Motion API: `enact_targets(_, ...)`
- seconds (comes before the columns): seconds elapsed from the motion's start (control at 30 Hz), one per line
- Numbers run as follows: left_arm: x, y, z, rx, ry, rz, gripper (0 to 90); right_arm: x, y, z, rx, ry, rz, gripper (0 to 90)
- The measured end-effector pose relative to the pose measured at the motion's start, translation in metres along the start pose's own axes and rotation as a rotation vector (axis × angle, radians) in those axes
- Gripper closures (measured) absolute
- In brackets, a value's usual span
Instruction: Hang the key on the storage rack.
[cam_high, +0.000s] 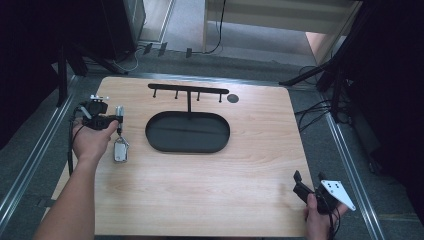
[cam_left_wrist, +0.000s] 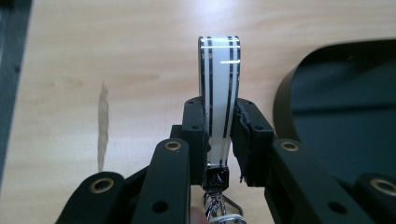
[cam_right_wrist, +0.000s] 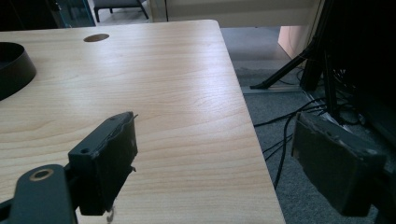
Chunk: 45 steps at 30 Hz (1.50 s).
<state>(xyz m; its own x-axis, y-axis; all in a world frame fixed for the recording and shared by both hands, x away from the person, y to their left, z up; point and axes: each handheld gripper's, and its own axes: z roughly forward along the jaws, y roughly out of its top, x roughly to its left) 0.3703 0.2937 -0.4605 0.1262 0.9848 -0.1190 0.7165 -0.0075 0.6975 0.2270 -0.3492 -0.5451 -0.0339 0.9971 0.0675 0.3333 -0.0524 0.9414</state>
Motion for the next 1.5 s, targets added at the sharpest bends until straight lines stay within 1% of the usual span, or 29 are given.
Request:
enact_targets(0.13, 0.0, 0.002, -0.009, -0.095, -0.068, 0.005, 76.2, 0.0, 0.0, 0.0, -0.001, 0.001, 0.001, 14.4)
enact_targets(0.2, 0.0, 0.002, -0.014, -0.141, -0.11, 0.012, 76.3, 0.0, 0.0, 0.0, -0.003, 0.0, -0.002, 14.4)
enact_targets(0.23, -0.001, 0.003, -0.018, -0.177, -0.134, 0.028, 76.3, 0.0, 0.0, 0.0, -0.003, 0.0, -0.001, 14.4)
enact_targets(0.27, -0.001, 0.003, -0.018, -0.177, -0.134, 0.028, 76.3, 0.0, 0.0, 0.0, -0.003, 0.0, -0.001, 14.4)
enact_targets(0.3, -0.001, 0.003, -0.021, -0.2, -0.153, 0.035, 76.3, 0.0, 0.0, 0.0, -0.003, 0.0, -0.002, 14.4)
enact_targets(0.37, -0.002, 0.005, -0.025, -0.227, -0.185, 0.047, 76.3, 0.0, 0.0, 0.0, -0.001, 0.0, -0.002, 14.4)
enact_targets(0.4, -0.001, 0.006, -0.026, -0.233, -0.194, 0.055, 76.3, 0.0, 0.0, 0.0, -0.001, 0.0, -0.002, 14.4)
enact_targets(0.47, -0.002, 0.008, -0.03, -0.26, -0.219, 0.062, 76.3, 0.0, 0.0, 0.0, -0.001, 0.0, -0.003, 14.4)
enact_targets(0.6, -0.005, 0.014, -0.04, -0.325, -0.268, 0.072, 76.3, 0.0, 0.0, 0.0, -0.004, -0.001, -0.005, 14.4)
enact_targets(0.67, -0.007, 0.017, -0.044, -0.352, -0.318, 0.069, 76.4, 0.0, 0.0, 0.0, -0.002, -0.001, -0.004, 14.4)
enact_targets(0.73, -0.01, 0.018, -0.047, -0.366, -0.37, 0.078, 76.4, 0.001, 0.0, 0.0, -0.002, -0.003, -0.007, 14.4)
enact_targets(0.77, -0.012, 0.018, -0.047, -0.365, -0.393, 0.087, 76.3, 0.001, 0.0, 0.0, -0.002, -0.003, -0.007, 14.4)
enact_targets(0.87, -0.017, 0.018, -0.047, -0.359, -0.44, 0.114, 76.3, 0.001, 0.0, 0.0, 0.0, -0.002, -0.006, 14.4)
enact_targets(1.0, -0.024, 0.016, -0.042, -0.338, -0.493, 0.139, 76.3, 0.001, 0.0, 0.0, 0.0, -0.003, -0.01, 14.4)
enact_targets(1.23, -0.04, 0.018, -0.034, -0.331, -0.566, 0.166, 76.4, 0.0, 0.0, 0.0, -0.004, -0.004, -0.01, 14.4)
enact_targets(1.3, -0.045, 0.02, -0.031, -0.331, -0.592, 0.163, 76.3, 0.0, 0.0, 0.0, -0.002, -0.003, -0.005, 14.4)
enact_targets(1.4, -0.052, 0.021, -0.024, -0.325, -0.617, 0.169, 76.3, 0.0, 0.0, 0.0, -0.005, -0.003, -0.006, 14.5)
enact_targets(1.5, -0.057, 0.02, -0.015, -0.305, -0.617, 0.166, 76.3, 0.0, 0.0, 0.0, -0.005, -0.002, -0.004, 14.4)
